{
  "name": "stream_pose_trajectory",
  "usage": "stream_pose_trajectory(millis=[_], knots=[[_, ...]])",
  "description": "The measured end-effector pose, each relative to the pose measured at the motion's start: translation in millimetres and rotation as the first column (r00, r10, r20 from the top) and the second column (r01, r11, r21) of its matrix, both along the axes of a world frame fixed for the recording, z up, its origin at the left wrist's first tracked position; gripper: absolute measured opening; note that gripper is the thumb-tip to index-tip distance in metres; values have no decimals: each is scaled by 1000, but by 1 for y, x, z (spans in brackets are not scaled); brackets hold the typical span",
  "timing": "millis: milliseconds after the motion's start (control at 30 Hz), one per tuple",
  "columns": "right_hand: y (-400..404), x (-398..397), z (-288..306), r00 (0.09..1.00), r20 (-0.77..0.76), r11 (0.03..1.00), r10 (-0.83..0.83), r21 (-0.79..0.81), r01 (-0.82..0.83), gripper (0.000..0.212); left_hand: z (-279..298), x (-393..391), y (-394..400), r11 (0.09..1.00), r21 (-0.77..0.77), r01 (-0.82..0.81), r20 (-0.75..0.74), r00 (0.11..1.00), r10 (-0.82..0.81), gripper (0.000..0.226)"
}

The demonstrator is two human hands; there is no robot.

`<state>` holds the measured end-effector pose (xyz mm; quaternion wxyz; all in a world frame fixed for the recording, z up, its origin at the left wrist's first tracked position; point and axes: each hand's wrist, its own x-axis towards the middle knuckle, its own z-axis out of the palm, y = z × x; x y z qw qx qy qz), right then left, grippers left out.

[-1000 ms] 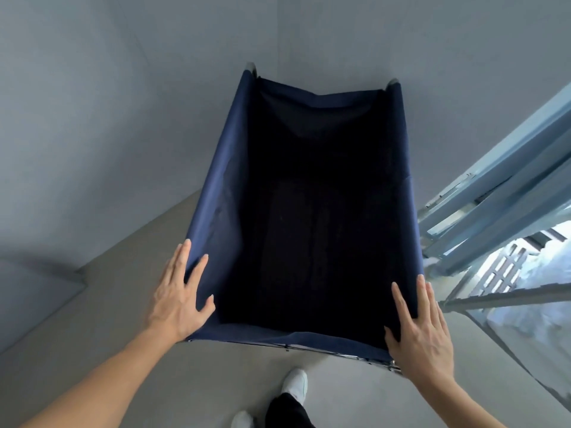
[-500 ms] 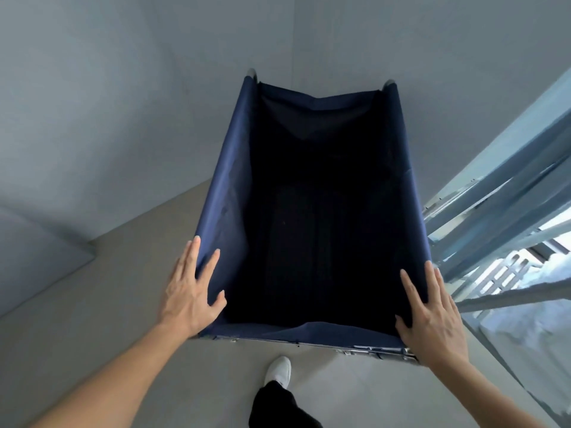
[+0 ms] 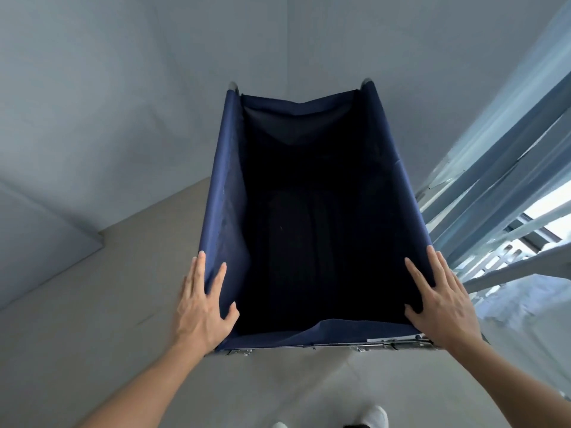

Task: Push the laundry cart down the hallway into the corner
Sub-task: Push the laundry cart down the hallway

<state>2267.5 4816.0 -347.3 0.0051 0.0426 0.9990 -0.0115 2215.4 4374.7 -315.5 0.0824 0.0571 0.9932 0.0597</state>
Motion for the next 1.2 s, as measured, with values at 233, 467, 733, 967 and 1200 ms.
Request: stream_pose_trajectory(millis=[233, 467, 733, 967, 1200], knots=[[32, 27, -4, 997, 18, 997, 70, -18, -70, 109, -1, 52, 28, 998, -26, -53, 1, 999, 53, 82], [69, 63, -7, 988, -5, 987, 151, -53, -151, 103, -2, 116, 63, 992, -26, -127, -18, 992, 127, 84], [116, 95, -14, 967, -46, 966, 251, -47, -253, 93, -2, 182, 110, 985, -14, -174, -36, 984, 173, 81], [138, 107, -14, 959, -56, 957, 279, -65, -282, 92, -1, 208, 133, 977, -28, -210, -27, 978, 209, 81], [138, 93, -11, 961, -30, 959, 277, -55, -278, 92, -5, 194, 132, 980, -58, -188, -14, 982, 187, 80]])
